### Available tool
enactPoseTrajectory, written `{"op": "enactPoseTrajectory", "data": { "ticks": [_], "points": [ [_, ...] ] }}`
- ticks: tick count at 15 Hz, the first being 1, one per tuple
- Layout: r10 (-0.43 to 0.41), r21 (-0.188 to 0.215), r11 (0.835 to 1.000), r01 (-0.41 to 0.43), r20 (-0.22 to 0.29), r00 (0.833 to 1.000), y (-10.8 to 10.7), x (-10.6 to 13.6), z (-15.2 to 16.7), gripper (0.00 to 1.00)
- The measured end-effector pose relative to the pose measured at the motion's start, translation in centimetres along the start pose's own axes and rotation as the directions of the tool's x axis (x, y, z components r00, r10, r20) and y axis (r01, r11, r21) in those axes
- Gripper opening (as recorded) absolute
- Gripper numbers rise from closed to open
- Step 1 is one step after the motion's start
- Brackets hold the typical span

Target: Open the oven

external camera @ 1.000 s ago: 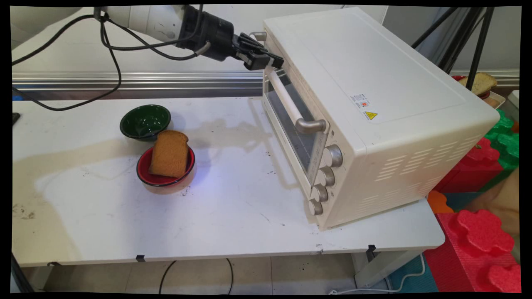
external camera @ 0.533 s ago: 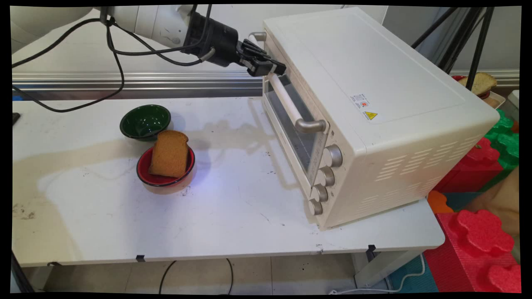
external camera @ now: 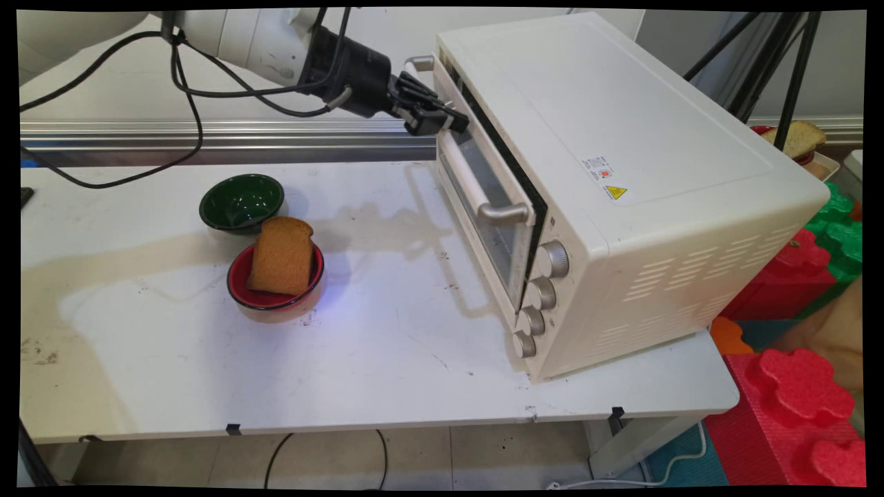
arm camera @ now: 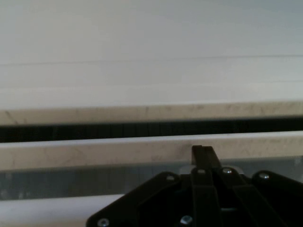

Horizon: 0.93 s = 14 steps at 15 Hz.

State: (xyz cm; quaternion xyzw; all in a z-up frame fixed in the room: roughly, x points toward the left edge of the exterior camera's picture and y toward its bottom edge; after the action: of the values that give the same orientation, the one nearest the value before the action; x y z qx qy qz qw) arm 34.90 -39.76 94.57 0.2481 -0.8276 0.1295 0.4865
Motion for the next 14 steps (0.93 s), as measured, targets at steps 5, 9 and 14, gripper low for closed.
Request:
{"op": "enactPoseTrajectory", "data": {
  "ticks": [5, 9, 14],
  "points": [
    [0.014, 0.000, 1.000, -0.014, 0.035, 0.999, 0.2, -0.8, -1.2, 0.00],
    [0.023, 0.000, 1.000, -0.023, 0.068, 0.997, 0.4, -1.7, -2.3, 0.00],
    [0.025, 0.004, 1.000, -0.026, 0.109, 0.994, 0.4, -3.1, -3.8, 0.00]
  ]
}}
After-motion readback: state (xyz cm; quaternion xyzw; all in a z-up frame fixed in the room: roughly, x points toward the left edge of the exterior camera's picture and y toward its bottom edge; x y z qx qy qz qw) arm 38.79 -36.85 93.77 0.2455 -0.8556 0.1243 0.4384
